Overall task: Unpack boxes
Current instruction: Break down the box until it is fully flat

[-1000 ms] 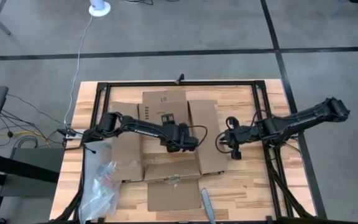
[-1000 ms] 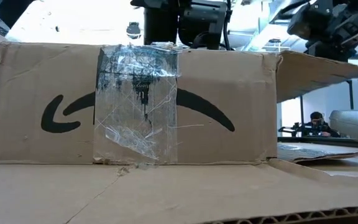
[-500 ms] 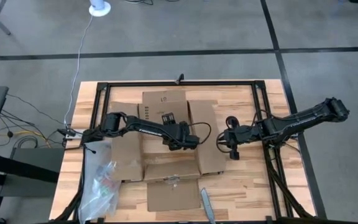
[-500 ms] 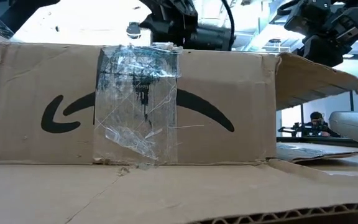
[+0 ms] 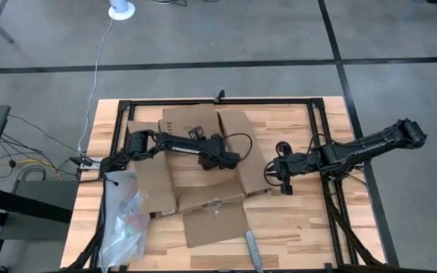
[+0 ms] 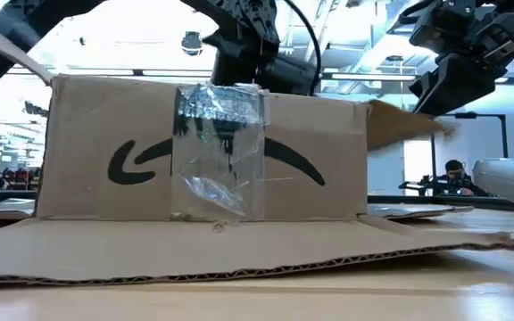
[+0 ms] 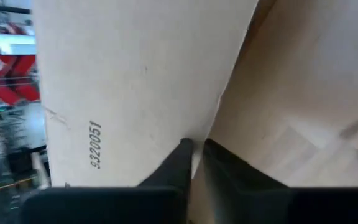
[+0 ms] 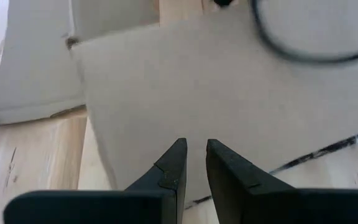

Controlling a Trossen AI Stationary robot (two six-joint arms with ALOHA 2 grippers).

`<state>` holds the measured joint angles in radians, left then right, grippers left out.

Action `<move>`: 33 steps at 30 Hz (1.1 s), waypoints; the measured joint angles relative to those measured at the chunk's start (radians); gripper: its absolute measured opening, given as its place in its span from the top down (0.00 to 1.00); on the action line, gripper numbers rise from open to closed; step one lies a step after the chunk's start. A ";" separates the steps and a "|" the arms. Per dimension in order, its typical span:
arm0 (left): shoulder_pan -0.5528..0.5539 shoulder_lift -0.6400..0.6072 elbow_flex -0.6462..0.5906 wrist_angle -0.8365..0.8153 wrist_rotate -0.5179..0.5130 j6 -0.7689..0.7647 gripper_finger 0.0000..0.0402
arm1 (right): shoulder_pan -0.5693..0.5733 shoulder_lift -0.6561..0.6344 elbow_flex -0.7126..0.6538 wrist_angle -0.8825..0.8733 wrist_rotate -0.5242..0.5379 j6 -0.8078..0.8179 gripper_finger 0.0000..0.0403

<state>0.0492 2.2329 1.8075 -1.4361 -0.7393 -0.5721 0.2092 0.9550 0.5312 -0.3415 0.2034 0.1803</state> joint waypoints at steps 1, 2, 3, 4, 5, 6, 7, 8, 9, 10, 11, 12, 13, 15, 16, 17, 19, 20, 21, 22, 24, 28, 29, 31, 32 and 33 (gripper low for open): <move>-0.004 -0.012 0.010 -0.004 0.017 0.002 0.97 | 0.000 0.000 0.000 0.001 0.000 0.003 0.88; -0.008 -0.025 0.025 -0.007 0.035 0.002 0.98 | 0.000 -0.001 0.000 0.003 0.000 0.003 0.88; -0.013 -0.039 0.039 -0.013 0.053 0.002 0.99 | 0.000 -0.003 0.000 0.006 0.000 0.003 0.88; -0.018 -0.048 0.057 -0.020 0.066 0.002 0.99 | 0.000 -0.007 0.000 0.008 0.000 0.003 0.88; -0.022 -0.060 0.078 -0.033 0.079 0.003 1.00 | 0.000 -0.012 0.000 0.021 0.000 0.003 0.88; -0.025 -0.071 0.099 -0.049 0.092 0.006 1.00 | 0.000 -0.018 0.003 0.026 0.000 0.004 0.88; -0.028 -0.082 0.120 -0.068 0.097 0.008 1.00 | 0.000 -0.022 0.009 0.025 0.000 0.005 0.88; -0.028 -0.092 0.141 -0.095 0.101 0.009 1.00 | 0.000 -0.025 0.019 0.026 0.000 0.003 0.88; -0.028 -0.101 0.161 -0.124 0.103 0.010 1.00 | 0.000 -0.029 0.030 0.028 0.000 -0.002 0.88; -0.028 -0.108 0.181 -0.139 0.104 0.016 1.00 | 0.000 -0.033 0.042 0.029 0.000 -0.007 0.88; -0.026 -0.115 0.197 -0.139 0.111 0.039 1.00 | 0.000 -0.035 0.057 0.034 0.000 -0.017 0.88; -0.020 -0.126 0.208 -0.132 0.130 0.069 1.00 | 0.000 -0.035 0.074 0.046 0.000 -0.026 0.88; -0.012 -0.135 0.221 -0.132 0.148 0.092 1.00 | 0.000 -0.034 0.091 0.060 0.000 -0.031 0.88; 0.004 -0.148 0.246 -0.136 0.162 0.130 1.00 | 0.000 -0.032 0.119 0.116 0.000 -0.050 0.88; 0.014 -0.159 0.247 -0.134 0.168 0.151 1.00 | 0.000 -0.031 0.130 0.150 0.000 -0.066 0.88; 0.023 -0.165 0.247 -0.126 0.183 0.173 1.00 | 0.000 -0.026 0.142 0.177 0.000 -0.074 0.88; 0.043 -0.177 0.247 -0.123 0.213 0.205 1.00 | 0.002 -0.022 0.175 0.205 -0.004 -0.073 0.88; 0.054 -0.181 0.247 -0.122 0.232 0.221 1.00 | 0.004 -0.016 0.191 0.217 -0.015 -0.069 0.88; 0.064 -0.183 0.247 -0.122 0.248 0.240 1.00 | 0.007 -0.006 0.210 0.238 -0.024 -0.066 0.88; 0.075 -0.185 0.247 -0.123 0.266 0.261 1.00 | 0.011 0.010 0.229 0.263 -0.039 -0.065 0.88; 0.097 -0.186 0.247 -0.119 0.301 0.312 1.00 | 0.022 0.065 0.265 0.316 -0.063 -0.060 0.88; 0.133 -0.188 0.247 -0.114 0.342 0.412 1.00 | 0.006 0.259 0.351 0.333 -0.070 -0.042 0.90; 0.138 -0.188 0.247 -0.117 0.343 0.431 1.00 | -0.001 0.315 0.372 0.323 -0.070 -0.033 0.91; 0.143 -0.197 0.247 -0.125 0.343 0.464 1.00 | -0.014 0.420 0.408 0.299 -0.067 -0.018 0.94; 0.143 -0.202 0.247 -0.123 0.341 0.482 1.00 | -0.020 0.467 0.427 0.302 -0.067 -0.013 0.95; 0.144 -0.210 0.248 -0.123 0.341 0.499 1.00 | -0.025 0.512 0.447 0.308 -0.067 -0.009 0.96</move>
<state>0.1932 2.0228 2.0552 -1.5591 -0.3984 -0.0735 0.1841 1.4670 0.9782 -0.0334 0.1359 0.1714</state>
